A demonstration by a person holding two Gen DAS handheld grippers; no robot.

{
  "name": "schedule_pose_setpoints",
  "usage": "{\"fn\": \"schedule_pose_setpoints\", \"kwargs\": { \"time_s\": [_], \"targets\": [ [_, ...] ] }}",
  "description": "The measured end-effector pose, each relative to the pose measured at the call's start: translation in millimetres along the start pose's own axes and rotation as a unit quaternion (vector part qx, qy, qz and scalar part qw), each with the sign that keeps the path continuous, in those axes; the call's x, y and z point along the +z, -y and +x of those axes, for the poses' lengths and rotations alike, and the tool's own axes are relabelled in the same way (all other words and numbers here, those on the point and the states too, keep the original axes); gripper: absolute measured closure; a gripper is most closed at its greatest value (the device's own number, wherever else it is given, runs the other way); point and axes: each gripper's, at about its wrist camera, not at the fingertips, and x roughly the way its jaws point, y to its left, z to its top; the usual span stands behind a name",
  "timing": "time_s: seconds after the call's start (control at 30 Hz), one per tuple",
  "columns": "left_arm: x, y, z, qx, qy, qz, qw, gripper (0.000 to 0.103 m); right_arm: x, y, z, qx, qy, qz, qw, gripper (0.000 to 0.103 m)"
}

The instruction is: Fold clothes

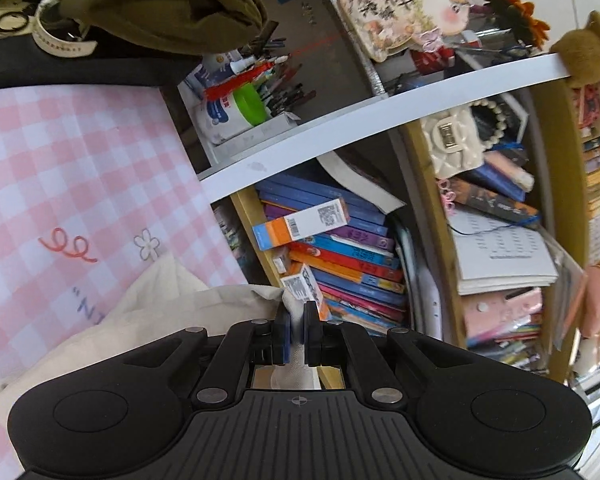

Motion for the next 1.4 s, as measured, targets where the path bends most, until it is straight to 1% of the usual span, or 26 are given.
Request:
{"fn": "schedule_pose_setpoints", "kwargs": {
  "time_s": [0.1, 0.23, 0.4, 0.5, 0.6, 0.67, 0.77, 0.87, 0.9, 1.0, 1.07, 1.1, 1.13, 1.17, 1.2, 1.27, 1.3, 1.33, 1.37, 1.4],
  "targets": [
    [5.6, -6.0, 21.9, 0.014, -0.007, -0.007, 0.9999, 0.099, 5.2, 1.0, 19.7, -0.009, -0.008, -0.005, 1.000, 0.099],
    [13.4, -23.8, 53.8, 0.049, -0.022, -0.020, 0.9983, 0.099, 10.4, 1.3, 46.2, -0.028, -0.012, -0.009, 0.999, 0.099],
    [22.1, -48.0, 94.5, 0.097, -0.041, -0.034, 0.9938, 0.099, 15.5, 6.3, 87.9, -0.068, -0.025, -0.020, 0.997, 0.099],
    [24.7, -58.9, 112.8, 0.121, -0.053, -0.028, 0.9908, 0.099, 18.0, 16.4, 113.6, -0.093, -0.034, -0.015, 0.995, 0.099],
    [27.0, -68.2, 127.9, 0.150, -0.064, -0.018, 0.9865, 0.098, 20.3, 27.1, 137.9, -0.121, -0.045, -0.020, 0.991, 0.099],
    [27.7, -71.3, 133.8, 0.181, -0.063, -0.008, 0.9813, 0.098, 21.0, 36.7, 151.3, -0.145, -0.049, -0.022, 0.988, 0.099],
    [27.2, -68.7, 138.4, 0.213, -0.058, 0.031, 0.9748, 0.093, 21.0, 58.4, 166.3, -0.178, -0.056, 0.004, 0.982, 0.099],
    [28.2, -61.5, 137.7, 0.230, -0.055, 0.077, 0.9685, 0.091, 19.8, 74.0, 174.5, -0.188, -0.057, 0.029, 0.980, 0.098],
    [28.9, -58.9, 136.5, 0.236, -0.054, 0.091, 0.9660, 0.088, 19.8, 75.8, 175.4, -0.189, -0.055, 0.030, 0.980, 0.098],
    [28.4, -43.4, 120.8, 0.255, -0.034, 0.140, 0.9562, 0.087, 23.1, 75.3, 173.3, -0.194, -0.049, 0.023, 0.980, 0.098],
    [27.9, -32.5, 109.4, 0.267, -0.019, 0.173, 0.9478, 0.087, 24.4, 66.2, 169.9, -0.202, -0.045, -0.003, 0.978, 0.096],
    [27.7, -27.0, 103.7, 0.273, -0.012, 0.190, 0.9430, 0.087, 24.9, 60.4, 167.9, -0.206, -0.042, -0.019, 0.977, 0.092],
    [22.6, -19.4, 100.5, 0.266, -0.019, 0.216, 0.9393, 0.087, 25.4, 54.6, 165.9, -0.211, -0.040, -0.035, 0.976, 0.081],
    [12.2, -11.7, 101.9, 0.253, -0.041, 0.244, 0.9353, 0.087, 24.8, 46.1, 163.2, -0.219, -0.028, -0.061, 0.973, 0.069],
    [0.4, -4.5, 104.8, 0.241, -0.067, 0.270, 0.9300, 0.087, 23.2, 35.2, 159.7, -0.230, -0.008, -0.095, 0.968, 0.053],
    [-26.3, 8.5, 111.3, 0.214, -0.117, 0.317, 0.9165, 0.087, 19.7, 14.6, 152.7, -0.246, 0.028, -0.158, 0.956, 0.052],
    [-42.9, 13.7, 115.3, 0.199, -0.141, 0.337, 0.9094, 0.087, 16.5, 6.6, 149.7, -0.241, 0.034, -0.181, 0.953, 0.052],
    [-52.7, 16.0, 119.6, 0.194, -0.154, 0.345, 0.9053, 0.087, 10.6, -0.9, 148.1, -0.229, 0.031, -0.201, 0.952, 0.052],
    [-59.2, 16.9, 124.0, 0.192, -0.162, 0.349, 0.9028, 0.087, 2.7, -7.4, 148.4, -0.215, 0.017, -0.222, 0.951, 0.052],
    [-65.7, 17.8, 128.4, 0.190, -0.170, 0.353, 0.9003, 0.087, -10.0, -13.2, 151.5, -0.205, -0.006, -0.252, 0.946, 0.052]
  ]
}}
